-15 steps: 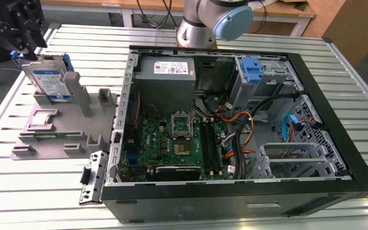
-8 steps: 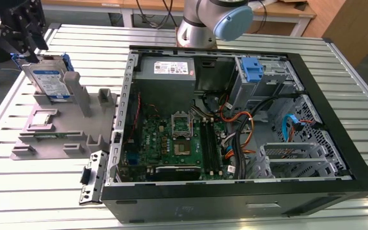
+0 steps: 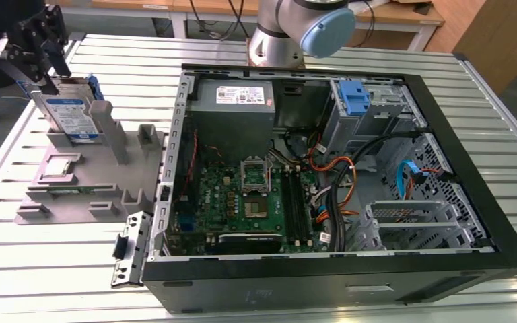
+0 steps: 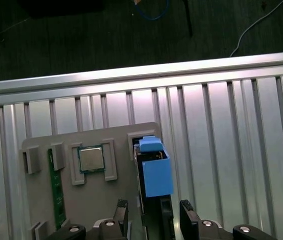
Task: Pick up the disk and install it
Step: 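Pick up the disk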
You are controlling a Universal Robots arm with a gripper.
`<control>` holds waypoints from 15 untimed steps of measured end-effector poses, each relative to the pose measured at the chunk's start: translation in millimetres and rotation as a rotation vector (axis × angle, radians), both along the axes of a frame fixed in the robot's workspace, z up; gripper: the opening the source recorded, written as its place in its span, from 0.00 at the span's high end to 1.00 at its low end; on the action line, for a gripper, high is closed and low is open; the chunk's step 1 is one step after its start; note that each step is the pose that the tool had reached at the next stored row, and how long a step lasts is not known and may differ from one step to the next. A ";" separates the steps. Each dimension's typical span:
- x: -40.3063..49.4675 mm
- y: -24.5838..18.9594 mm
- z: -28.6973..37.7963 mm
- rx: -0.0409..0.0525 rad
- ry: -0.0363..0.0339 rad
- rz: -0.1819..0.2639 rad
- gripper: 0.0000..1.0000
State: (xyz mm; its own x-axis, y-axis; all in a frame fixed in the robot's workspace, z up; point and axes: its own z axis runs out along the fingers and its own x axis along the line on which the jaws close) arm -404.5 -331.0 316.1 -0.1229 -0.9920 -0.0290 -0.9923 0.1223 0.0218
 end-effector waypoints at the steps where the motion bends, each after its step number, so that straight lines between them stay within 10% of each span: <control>1: 0.0 0.0 -1.8 0.0004 0.0000 0.000 0.47; 15: 0.0 0.0 -14.8 0.0211 0.0002 0.038 0.47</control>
State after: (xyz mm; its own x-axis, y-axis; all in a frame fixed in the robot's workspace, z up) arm -404.4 -330.9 301.3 -0.0846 -0.9952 -0.0500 -0.9962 0.0835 0.0241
